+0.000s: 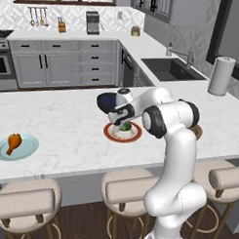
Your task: Pick the chicken drumstick and broccoli from their plates and place them in the bowl. Then put the bowl in the fridge.
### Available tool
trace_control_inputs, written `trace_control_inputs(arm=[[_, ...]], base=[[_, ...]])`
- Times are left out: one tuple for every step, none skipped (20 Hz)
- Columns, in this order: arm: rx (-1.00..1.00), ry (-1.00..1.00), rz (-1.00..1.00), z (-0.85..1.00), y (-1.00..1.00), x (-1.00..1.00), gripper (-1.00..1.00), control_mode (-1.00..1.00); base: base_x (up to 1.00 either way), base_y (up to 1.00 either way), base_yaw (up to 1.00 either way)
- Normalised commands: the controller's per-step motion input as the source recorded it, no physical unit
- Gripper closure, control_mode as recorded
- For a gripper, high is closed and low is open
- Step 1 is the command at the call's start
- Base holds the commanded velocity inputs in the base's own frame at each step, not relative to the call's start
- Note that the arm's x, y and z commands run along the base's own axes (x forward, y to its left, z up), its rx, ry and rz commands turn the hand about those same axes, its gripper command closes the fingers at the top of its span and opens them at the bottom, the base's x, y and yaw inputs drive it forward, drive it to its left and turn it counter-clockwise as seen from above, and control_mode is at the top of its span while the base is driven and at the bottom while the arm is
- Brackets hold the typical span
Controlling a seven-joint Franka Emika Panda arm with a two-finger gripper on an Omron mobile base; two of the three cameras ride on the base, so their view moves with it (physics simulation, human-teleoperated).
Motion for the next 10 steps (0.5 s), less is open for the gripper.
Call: trace_control_inputs(arm=[[0.00,-0.02,0.00,0.00,-0.14,0.00,1.00,-1.00],[0.00,0.00,0.00,0.00,-0.27,0.00,1.00,-1.00],[0.02,0.00,-0.09,0.21,-0.26,-0.13,1.00,-1.00],[0.01,0.00,-0.13,0.44,-0.31,-0.24,1.00,-1.00],[0.00,0.00,-0.17,0.70,-0.41,-0.31,1.00,-1.00],[0.04,0.01,-0.15,0.92,-0.61,-0.44,1.00,-1.00],[0.06,0.01,-0.15,0.98,-0.66,-0.48,1.00,-1.00],[0.07,0.00,-0.15,1.00,-0.72,-0.54,1.00,-1.00],[0.10,0.00,-0.16,0.99,-0.76,-0.69,1.00,-1.00],[0.12,-0.01,-0.17,1.00,-0.81,-0.76,1.00,-1.00]], base=[[0.00,0.00,0.00],[0.00,0.00,0.00],[0.00,0.00,0.00],[0.00,0.00,0.00],[0.00,0.00,0.00],[0.00,0.00,0.00],[0.00,0.00,0.00],[0.00,0.00,0.00],[0.00,0.00,0.00],[0.00,0.00,0.00]])
